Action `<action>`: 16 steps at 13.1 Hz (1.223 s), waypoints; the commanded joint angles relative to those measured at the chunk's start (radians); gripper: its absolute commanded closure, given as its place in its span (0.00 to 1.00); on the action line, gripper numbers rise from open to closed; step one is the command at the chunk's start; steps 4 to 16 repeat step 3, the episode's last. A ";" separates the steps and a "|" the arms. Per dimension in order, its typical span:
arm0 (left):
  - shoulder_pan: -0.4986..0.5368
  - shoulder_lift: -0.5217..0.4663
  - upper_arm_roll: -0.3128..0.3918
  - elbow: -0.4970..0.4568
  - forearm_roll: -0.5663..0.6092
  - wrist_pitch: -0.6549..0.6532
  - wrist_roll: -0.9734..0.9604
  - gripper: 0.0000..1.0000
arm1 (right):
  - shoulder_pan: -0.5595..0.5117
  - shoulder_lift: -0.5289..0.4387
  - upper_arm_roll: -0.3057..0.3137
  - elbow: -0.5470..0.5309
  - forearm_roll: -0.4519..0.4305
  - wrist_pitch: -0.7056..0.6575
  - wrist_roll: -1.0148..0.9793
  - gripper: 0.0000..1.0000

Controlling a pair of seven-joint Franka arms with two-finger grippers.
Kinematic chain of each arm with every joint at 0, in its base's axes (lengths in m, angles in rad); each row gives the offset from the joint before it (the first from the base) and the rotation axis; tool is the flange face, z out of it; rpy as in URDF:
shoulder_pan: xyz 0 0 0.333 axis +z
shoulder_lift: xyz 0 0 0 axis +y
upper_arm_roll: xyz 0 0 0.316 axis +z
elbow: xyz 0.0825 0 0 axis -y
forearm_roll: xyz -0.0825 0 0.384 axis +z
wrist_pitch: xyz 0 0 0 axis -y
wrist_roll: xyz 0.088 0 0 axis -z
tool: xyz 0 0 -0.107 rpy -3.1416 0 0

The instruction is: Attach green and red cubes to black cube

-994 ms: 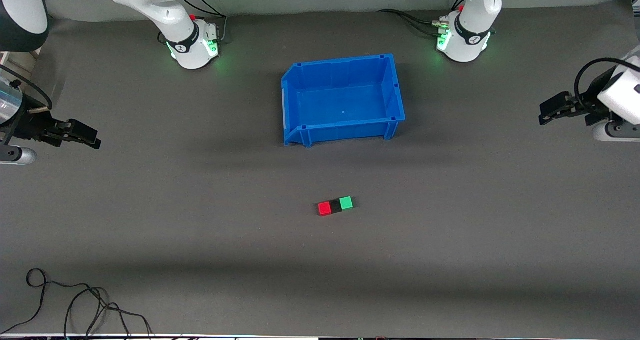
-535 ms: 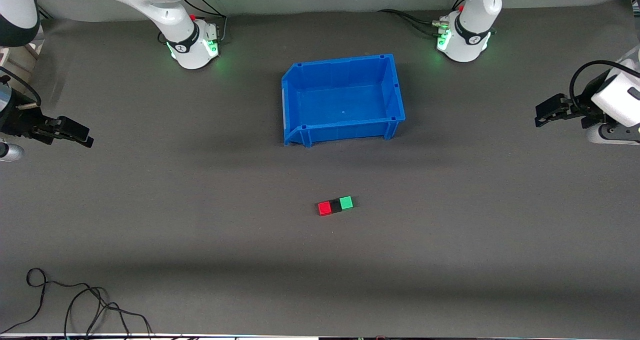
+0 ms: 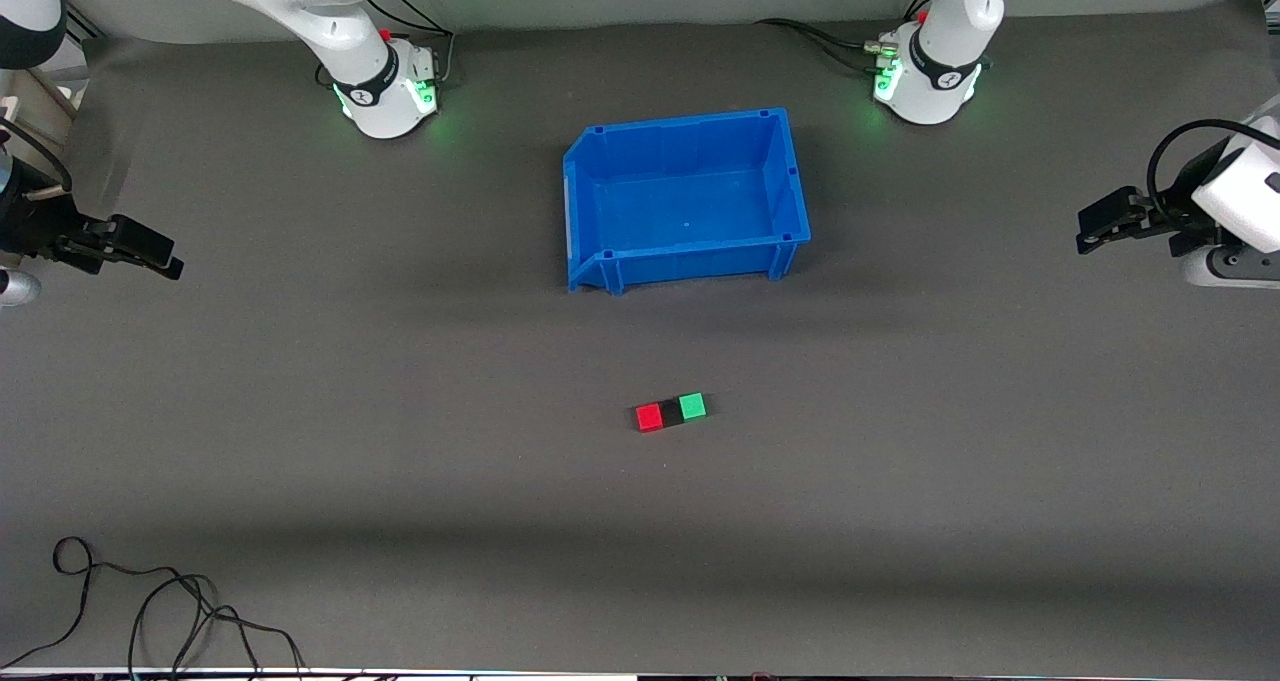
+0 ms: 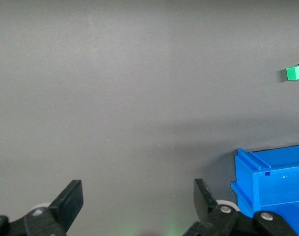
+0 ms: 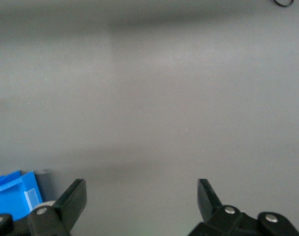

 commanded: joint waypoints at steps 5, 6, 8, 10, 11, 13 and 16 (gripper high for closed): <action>-0.027 -0.009 0.011 0.001 0.021 -0.017 0.019 0.00 | -0.021 -0.010 0.045 0.006 0.019 -0.018 0.074 0.00; -0.027 -0.009 0.011 0.001 0.021 -0.017 0.019 0.00 | -0.021 -0.010 0.045 0.006 0.019 -0.018 0.074 0.00; -0.027 -0.009 0.011 0.001 0.021 -0.017 0.019 0.00 | -0.021 -0.010 0.045 0.006 0.019 -0.018 0.074 0.00; -0.027 -0.009 0.011 0.001 0.021 -0.017 0.019 0.00 | -0.021 -0.010 0.045 0.006 0.019 -0.018 0.074 0.00; -0.027 -0.009 0.011 0.001 0.021 -0.017 0.019 0.00 | -0.021 -0.010 0.045 0.006 0.019 -0.018 0.074 0.00; -0.027 -0.009 0.011 0.001 0.021 -0.017 0.019 0.00 | -0.021 -0.010 0.045 0.006 0.019 -0.018 0.074 0.00; -0.027 -0.009 0.011 0.001 0.021 -0.017 0.019 0.00 | -0.021 -0.010 0.045 0.006 0.019 -0.018 0.074 0.00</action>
